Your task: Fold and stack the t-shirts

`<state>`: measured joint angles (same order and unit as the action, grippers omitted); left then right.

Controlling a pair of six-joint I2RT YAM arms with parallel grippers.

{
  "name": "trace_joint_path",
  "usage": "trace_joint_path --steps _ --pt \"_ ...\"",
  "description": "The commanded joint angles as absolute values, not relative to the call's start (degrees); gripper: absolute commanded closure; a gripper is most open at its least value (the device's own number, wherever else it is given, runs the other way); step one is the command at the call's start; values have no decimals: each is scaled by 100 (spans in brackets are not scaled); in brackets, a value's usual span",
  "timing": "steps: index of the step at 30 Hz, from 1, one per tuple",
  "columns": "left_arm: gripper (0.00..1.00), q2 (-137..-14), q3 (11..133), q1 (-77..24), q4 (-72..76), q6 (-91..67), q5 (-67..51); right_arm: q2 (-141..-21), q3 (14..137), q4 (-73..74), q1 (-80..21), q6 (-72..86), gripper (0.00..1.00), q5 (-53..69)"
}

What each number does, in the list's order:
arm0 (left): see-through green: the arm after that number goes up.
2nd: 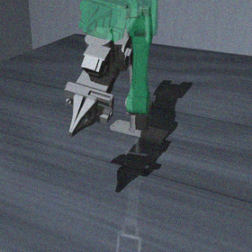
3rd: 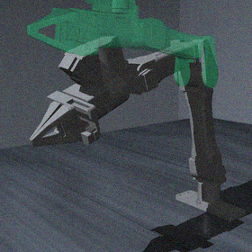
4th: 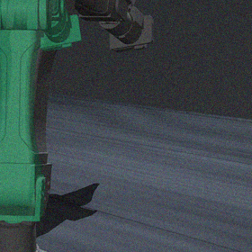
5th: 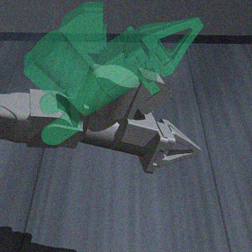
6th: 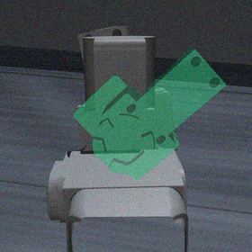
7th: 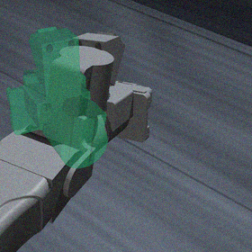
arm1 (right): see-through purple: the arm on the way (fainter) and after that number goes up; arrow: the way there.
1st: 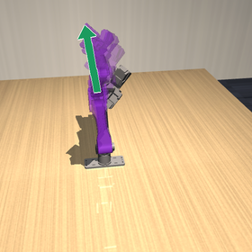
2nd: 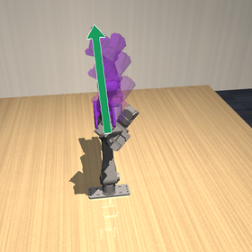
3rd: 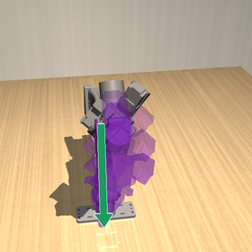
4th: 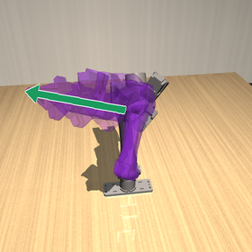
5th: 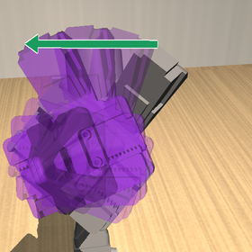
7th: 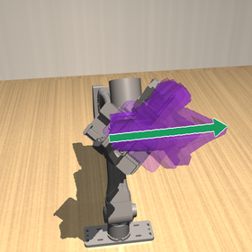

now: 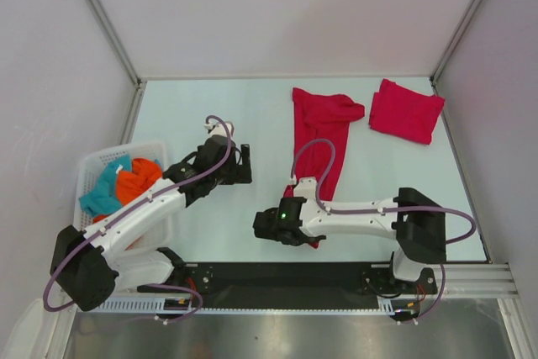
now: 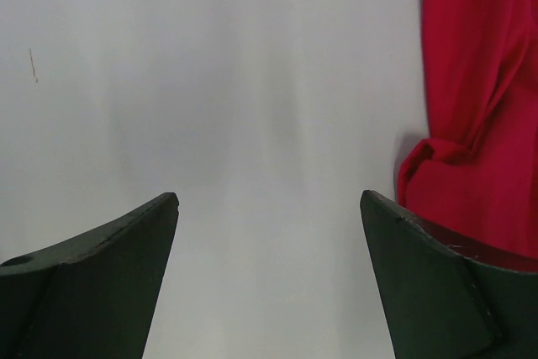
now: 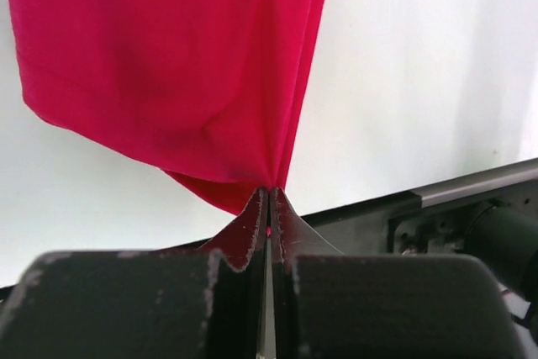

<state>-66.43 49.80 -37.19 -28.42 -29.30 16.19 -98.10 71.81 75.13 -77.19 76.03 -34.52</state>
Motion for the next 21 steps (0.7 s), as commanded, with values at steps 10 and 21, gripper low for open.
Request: trace_joint_path --steps 10,21 --pt "4 -6557 4983 -3683 -2769 -2848 1608 -9869 7496 8675 -7989 8438 96 -3630" --pt "5 -6829 4957 -3718 -2610 -2900 1485 -10643 8859 8570 -7348 7691 69 -4710"
